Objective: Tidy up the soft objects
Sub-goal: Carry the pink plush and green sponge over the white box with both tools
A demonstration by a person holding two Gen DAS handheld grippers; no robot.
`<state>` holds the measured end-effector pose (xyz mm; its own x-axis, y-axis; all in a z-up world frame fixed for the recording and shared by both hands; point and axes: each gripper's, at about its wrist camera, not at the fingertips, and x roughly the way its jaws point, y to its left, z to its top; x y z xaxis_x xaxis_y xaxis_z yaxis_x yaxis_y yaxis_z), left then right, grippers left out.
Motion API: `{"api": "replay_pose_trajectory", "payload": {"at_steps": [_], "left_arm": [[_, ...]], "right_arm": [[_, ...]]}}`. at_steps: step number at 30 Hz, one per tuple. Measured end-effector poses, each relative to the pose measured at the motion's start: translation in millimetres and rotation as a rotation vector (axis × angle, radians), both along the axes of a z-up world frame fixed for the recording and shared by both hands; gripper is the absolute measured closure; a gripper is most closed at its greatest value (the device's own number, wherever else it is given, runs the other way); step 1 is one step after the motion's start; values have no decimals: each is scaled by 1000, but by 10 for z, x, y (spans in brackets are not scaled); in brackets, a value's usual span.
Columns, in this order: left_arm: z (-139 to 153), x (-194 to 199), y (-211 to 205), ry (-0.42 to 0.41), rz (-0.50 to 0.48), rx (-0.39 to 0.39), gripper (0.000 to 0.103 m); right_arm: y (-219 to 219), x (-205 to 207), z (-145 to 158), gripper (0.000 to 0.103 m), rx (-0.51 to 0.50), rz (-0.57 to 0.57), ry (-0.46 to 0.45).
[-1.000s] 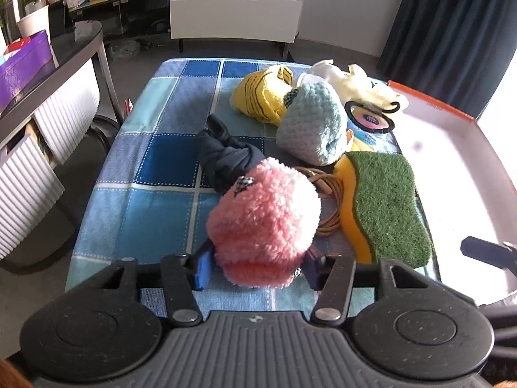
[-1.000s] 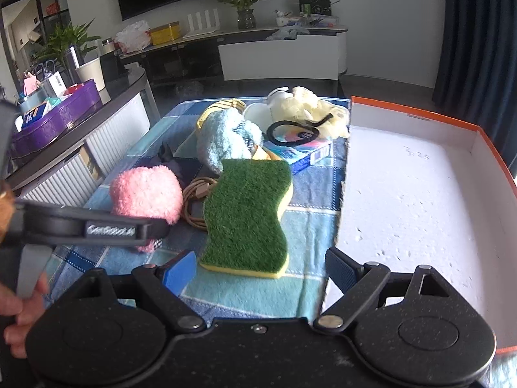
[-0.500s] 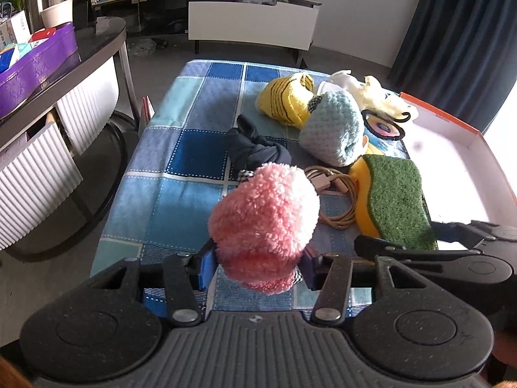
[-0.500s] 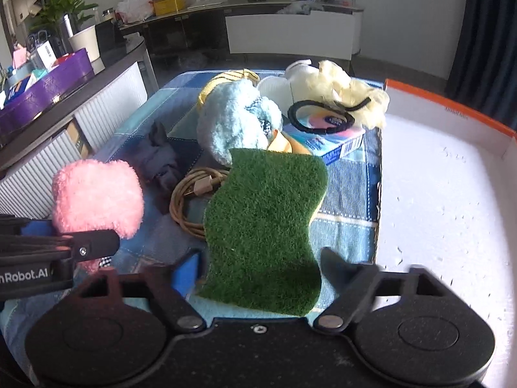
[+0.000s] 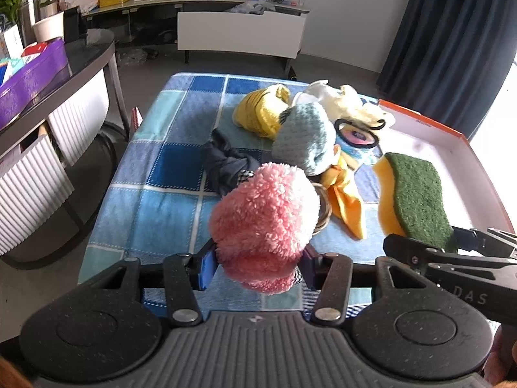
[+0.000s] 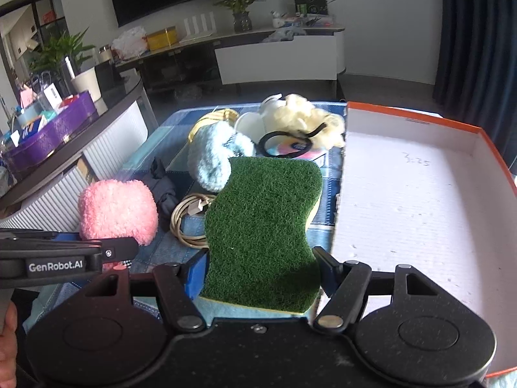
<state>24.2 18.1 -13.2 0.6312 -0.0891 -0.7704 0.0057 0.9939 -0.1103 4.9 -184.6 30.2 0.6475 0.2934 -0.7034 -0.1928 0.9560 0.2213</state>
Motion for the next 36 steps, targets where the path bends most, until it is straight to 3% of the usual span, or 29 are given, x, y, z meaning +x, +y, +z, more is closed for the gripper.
{"api": "replay_pose_trajectory", "payload": {"at_steps": [36], "left_arm": [[212, 140, -817, -32, -155, 19, 51]], "right_arm": [[-792, -182, 145, 22, 9, -138, -27]]}}
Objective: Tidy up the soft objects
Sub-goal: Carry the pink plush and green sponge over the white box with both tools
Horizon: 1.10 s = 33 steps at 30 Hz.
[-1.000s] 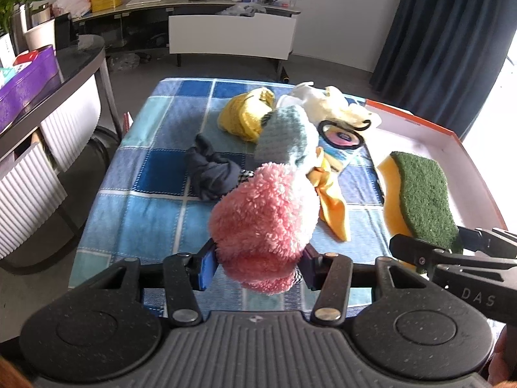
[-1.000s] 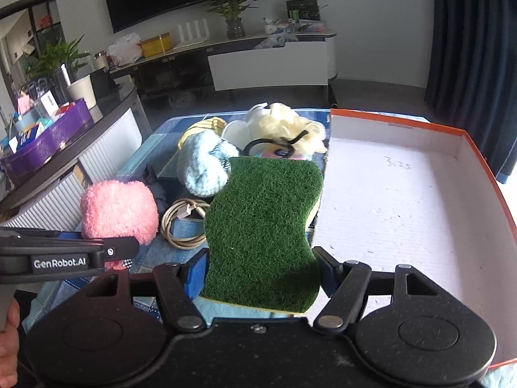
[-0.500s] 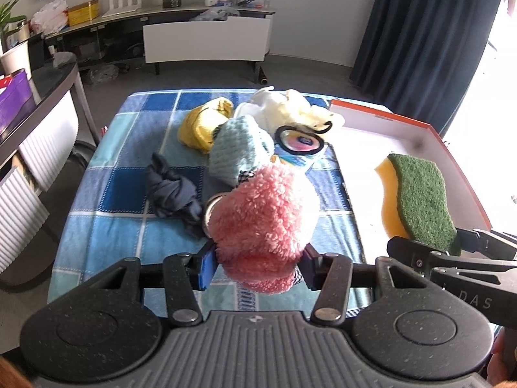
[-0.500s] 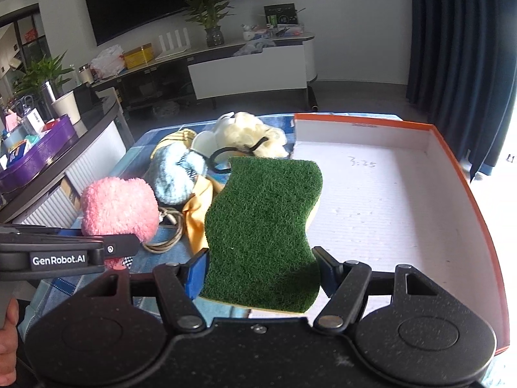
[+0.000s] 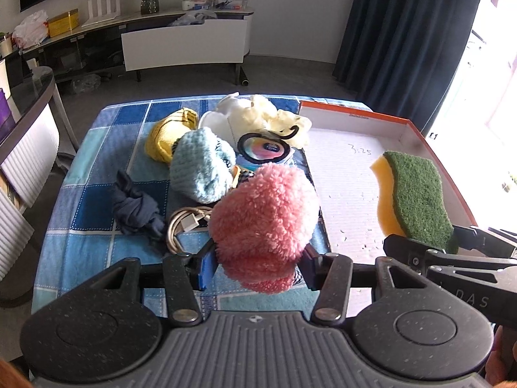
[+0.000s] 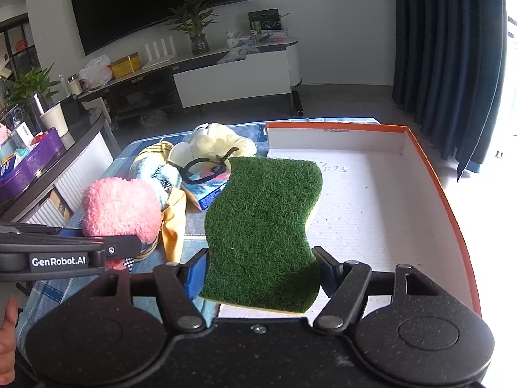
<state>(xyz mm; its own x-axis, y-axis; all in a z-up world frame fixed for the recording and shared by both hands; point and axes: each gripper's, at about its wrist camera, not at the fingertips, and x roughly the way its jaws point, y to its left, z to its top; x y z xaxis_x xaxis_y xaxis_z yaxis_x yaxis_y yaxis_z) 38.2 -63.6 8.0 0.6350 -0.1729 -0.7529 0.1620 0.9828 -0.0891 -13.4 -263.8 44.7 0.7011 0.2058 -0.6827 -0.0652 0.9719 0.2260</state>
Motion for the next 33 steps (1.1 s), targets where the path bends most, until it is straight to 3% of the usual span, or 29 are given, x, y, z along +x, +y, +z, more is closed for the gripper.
{"api": "replay_pose_trajectory", "payload": {"at_steps": [33], "left_arm": [[17, 148, -482, -6, -79, 12, 50]], "right_arm": [[-395, 20, -6, 22, -3, -73, -10]]}}
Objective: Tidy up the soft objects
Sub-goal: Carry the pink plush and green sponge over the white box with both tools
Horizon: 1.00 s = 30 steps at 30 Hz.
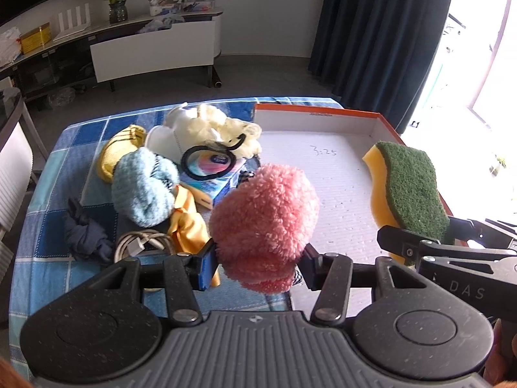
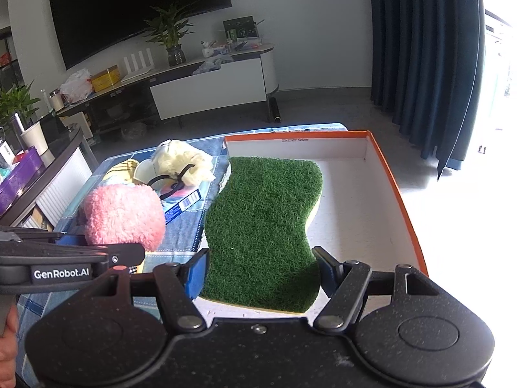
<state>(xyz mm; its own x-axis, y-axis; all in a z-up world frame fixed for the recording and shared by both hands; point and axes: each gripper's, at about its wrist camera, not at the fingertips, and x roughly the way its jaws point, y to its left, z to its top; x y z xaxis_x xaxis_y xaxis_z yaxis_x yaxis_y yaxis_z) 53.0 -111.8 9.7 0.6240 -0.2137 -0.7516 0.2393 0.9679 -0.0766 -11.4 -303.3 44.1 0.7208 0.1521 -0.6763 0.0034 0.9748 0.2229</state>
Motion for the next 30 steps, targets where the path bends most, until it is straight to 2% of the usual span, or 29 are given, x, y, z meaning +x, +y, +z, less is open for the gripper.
{"api": "replay_pose_trajectory", "payload": {"at_steps": [30], "left_arm": [[-51, 228, -578, 11, -88, 9, 50]], "right_arm": [[-390, 293, -32, 22, -55, -44, 20]]}}
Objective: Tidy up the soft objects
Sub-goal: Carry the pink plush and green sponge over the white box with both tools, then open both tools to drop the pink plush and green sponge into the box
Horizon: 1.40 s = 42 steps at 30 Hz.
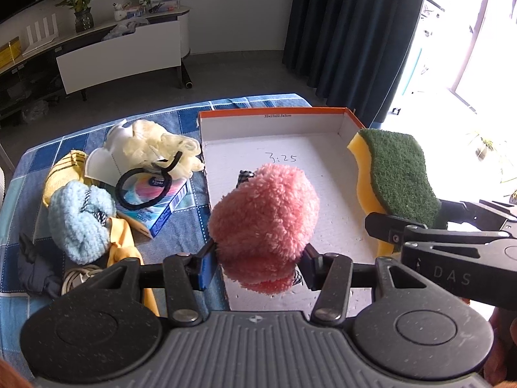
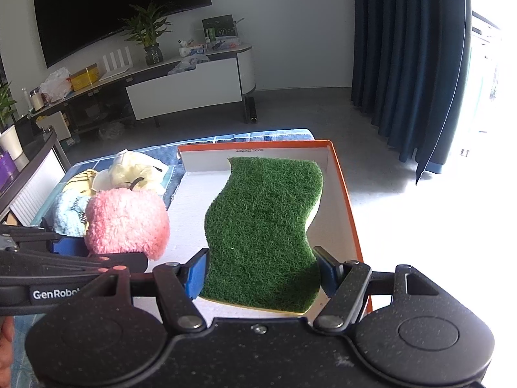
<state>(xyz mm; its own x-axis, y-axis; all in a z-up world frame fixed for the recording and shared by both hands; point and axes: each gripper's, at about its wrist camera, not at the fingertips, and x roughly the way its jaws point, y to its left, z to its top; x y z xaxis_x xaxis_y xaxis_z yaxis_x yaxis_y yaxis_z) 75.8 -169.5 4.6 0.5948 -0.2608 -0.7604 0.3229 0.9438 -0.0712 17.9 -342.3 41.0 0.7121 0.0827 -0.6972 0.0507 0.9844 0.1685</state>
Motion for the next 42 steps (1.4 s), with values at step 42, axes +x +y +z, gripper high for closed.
{"api": "replay_pose_trajectory", "payload": {"at_steps": [42], "left_arm": [[-93, 693, -339, 24, 17, 0, 50]], "right_arm": [[-272, 860, -189, 21, -53, 24, 43]]}}
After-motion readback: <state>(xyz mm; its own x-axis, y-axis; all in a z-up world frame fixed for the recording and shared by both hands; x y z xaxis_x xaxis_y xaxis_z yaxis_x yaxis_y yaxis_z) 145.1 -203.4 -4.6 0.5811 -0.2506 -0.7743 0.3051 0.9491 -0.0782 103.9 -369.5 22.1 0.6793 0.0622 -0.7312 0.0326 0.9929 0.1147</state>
